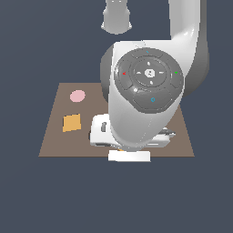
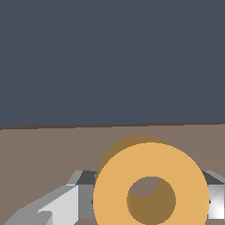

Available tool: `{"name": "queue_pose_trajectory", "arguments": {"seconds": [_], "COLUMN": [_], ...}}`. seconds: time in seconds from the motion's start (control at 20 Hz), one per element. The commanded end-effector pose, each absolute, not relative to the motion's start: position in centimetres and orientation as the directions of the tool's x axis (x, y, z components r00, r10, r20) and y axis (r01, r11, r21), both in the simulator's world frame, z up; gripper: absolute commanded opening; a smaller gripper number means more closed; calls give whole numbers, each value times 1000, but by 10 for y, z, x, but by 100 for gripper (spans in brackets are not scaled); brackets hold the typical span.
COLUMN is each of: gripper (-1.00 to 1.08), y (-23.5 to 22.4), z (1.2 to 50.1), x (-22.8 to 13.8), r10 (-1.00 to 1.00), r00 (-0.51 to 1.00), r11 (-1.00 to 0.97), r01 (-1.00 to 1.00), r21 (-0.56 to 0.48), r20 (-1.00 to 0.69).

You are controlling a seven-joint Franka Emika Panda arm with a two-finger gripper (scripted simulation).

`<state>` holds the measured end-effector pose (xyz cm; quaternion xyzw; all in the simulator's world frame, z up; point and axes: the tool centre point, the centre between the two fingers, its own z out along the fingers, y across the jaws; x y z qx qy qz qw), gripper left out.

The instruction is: Insert a designated object into the corresponding slot on a board.

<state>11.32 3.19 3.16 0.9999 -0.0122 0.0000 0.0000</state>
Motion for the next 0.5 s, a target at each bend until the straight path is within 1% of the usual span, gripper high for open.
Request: {"name": "queue_pose_trajectory", "arguments": {"seconds": [0.0, 0.2, 0.45], "gripper": [-100, -100, -100], "y": [29, 22, 12], "z": [32, 33, 34], "x": [117, 122, 128], "r10": [-106, -256, -453], "r00": [994, 967, 892], "r11": [-994, -967, -892], "r01": [-106, -256, -453], "r21": [0, 0, -1], "r20": [1, 1, 1]}}
